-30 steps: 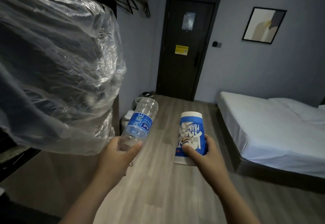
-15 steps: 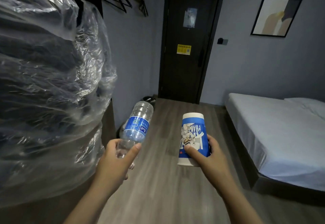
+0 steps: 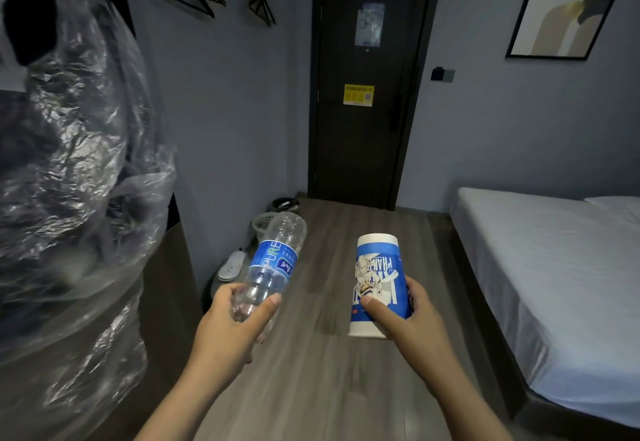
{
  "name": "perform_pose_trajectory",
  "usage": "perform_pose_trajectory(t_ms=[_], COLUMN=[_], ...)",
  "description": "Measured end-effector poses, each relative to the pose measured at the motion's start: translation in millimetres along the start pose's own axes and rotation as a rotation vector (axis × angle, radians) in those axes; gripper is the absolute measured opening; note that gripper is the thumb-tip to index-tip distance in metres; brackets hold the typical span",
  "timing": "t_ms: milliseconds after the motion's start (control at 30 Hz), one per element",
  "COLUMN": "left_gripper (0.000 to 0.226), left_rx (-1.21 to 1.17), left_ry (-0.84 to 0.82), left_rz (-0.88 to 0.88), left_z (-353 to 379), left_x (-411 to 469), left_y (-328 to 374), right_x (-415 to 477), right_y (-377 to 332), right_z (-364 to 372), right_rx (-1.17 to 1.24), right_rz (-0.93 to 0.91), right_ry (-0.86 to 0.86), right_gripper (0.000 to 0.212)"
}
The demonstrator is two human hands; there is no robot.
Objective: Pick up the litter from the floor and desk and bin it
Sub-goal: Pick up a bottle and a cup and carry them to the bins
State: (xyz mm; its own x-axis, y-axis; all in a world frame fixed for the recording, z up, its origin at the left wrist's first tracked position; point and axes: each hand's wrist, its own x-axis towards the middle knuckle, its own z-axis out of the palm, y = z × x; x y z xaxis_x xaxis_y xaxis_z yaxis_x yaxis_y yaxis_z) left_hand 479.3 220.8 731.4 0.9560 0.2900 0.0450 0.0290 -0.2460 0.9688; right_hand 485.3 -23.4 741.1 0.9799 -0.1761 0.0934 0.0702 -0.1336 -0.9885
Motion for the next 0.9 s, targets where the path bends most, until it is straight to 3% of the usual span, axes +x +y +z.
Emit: perform_pose_trajectory(t_ms=[300, 900], left_gripper=[0.043, 0.037], left_rx=[0.020, 0.044], left_ry=[0.014, 0.042], left_rz=[-0.067, -0.122], left_z=[69.1, 168.5], left_x=[144.9, 459.6], left_y=[-18.4, -16.4], right_x=[157.1, 490.4], right_y=[33.3, 76.0], right_z=[8.2, 65.6], right_rx=[-0.045, -0.103], right_rz=[0.027, 0.083], right_ry=[-0.001, -0.026], right_gripper=[0.052, 0.055])
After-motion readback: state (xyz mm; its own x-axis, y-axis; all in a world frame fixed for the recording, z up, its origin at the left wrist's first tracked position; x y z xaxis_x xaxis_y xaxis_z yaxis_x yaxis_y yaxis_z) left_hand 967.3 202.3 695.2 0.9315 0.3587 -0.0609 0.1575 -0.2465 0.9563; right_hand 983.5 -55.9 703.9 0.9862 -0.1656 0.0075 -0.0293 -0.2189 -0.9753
